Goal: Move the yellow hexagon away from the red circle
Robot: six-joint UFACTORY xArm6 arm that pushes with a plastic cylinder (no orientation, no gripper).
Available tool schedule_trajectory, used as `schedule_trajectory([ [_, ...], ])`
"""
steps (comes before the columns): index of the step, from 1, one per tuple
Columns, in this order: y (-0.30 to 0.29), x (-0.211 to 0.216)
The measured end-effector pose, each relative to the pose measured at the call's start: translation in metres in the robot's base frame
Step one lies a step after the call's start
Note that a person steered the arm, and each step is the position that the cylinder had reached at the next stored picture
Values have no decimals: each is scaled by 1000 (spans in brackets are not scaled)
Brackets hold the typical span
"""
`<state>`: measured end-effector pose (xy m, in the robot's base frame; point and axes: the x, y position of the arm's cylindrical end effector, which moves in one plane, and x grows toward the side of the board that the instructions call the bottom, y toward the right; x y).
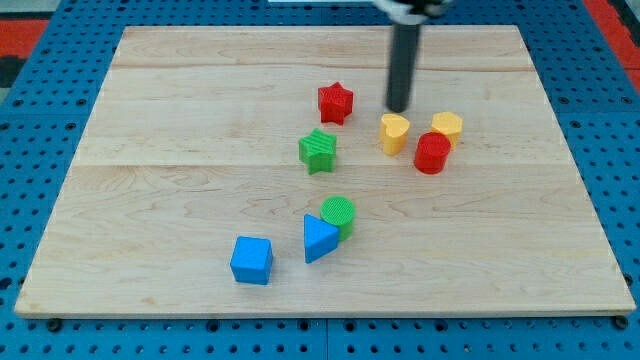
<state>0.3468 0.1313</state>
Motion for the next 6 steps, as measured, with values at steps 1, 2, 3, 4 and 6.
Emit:
schedule_trajectory([
  [1, 100, 11],
  [2, 110, 43],
  [3, 83, 63],
  [4, 46, 63],
  [6, -27, 54],
])
